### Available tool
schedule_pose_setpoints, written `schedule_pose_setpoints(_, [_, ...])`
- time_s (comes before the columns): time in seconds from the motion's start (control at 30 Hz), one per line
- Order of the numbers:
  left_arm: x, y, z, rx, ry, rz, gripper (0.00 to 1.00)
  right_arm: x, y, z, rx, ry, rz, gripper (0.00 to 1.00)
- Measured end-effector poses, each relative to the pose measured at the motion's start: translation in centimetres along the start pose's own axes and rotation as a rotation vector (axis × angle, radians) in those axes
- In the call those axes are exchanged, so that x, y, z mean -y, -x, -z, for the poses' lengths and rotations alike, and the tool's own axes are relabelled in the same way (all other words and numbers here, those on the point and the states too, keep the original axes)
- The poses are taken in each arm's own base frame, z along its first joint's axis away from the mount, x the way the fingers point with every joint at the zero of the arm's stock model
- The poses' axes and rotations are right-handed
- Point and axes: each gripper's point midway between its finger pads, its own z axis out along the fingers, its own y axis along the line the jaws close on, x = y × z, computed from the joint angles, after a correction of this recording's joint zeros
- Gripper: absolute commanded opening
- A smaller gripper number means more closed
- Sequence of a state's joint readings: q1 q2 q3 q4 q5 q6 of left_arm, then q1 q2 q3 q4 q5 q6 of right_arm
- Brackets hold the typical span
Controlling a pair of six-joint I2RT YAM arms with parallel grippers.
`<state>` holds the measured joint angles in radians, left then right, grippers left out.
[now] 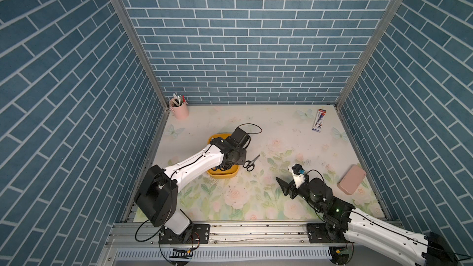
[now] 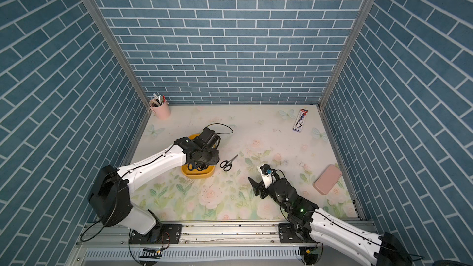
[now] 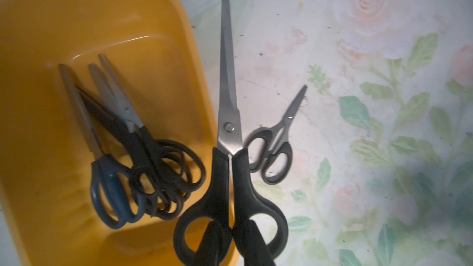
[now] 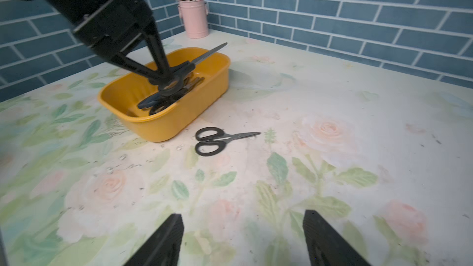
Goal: Put the scissors into the storage box
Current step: Place the scissors in the storage box.
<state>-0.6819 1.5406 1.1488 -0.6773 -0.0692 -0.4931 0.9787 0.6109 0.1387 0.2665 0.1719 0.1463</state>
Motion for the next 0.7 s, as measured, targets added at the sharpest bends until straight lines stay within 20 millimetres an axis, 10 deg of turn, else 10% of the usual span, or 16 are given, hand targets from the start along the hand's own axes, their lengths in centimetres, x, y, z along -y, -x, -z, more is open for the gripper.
schedule_pose_setpoints(0.27, [-5.7,-1.5,-0.9,-0.031,0.089,0.073,0.11,-3.8,0.0,-1.4,-0.062,0.176,0.085,0.88])
schedule_pose_setpoints(0.7, [-8.7,-2.2,-3.3,-0.062,0.132,0.088,0.11,-7.1,7.4,-3.4,0.025,0.274,0.221,0.89])
